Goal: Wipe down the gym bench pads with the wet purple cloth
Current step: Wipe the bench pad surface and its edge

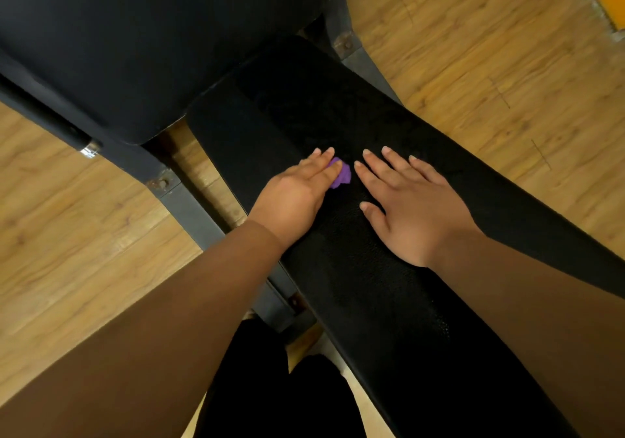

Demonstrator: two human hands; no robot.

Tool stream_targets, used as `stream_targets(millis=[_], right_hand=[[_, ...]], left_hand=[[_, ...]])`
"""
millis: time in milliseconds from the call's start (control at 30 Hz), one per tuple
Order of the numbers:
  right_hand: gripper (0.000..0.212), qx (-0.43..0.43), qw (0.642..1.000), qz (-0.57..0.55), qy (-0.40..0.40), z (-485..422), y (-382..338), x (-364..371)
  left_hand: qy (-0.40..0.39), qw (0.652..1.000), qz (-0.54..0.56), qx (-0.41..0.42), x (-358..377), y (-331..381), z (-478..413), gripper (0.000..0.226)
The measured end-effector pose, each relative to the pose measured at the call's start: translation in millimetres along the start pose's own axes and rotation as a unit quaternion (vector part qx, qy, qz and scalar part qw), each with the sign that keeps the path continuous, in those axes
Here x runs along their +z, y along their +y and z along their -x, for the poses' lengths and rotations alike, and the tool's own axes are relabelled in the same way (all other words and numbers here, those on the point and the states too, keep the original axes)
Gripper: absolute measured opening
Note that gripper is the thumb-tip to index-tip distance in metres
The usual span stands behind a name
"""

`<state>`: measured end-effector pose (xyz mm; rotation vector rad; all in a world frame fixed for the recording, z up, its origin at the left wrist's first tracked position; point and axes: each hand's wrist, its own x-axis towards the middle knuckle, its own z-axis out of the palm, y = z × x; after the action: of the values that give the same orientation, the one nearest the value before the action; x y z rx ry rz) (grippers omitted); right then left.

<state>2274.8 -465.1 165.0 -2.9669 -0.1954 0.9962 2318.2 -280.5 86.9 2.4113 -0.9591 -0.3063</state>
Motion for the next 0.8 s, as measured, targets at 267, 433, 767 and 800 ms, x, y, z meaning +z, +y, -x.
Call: stream_targets(millis=[267, 433, 767, 800], right_hand=[[0.059, 0.004, 1.000, 0.009, 0.002, 0, -2, 0], [0.060, 0.010, 1.000, 0.010, 0.001, 1, -3, -3], [0.060, 0.001, 1.000, 0.005, -0.008, 0, -1, -3], [0.060, -0.002, 1.000, 0.008, -0.007, 0, -1, -2]], left_hand=[[-0.029, 0.998, 0.011, 0.059, -9, -4, 20, 0.058], [-0.036, 0.998, -0.006, 0.059, -8, -10, -8, 0.058], [-0.028, 0.999, 0.008, 0.030, -6, -1, 26, 0.057], [-0.021, 0.999, 0.009, 0.025, -6, -1, 18, 0.053]])
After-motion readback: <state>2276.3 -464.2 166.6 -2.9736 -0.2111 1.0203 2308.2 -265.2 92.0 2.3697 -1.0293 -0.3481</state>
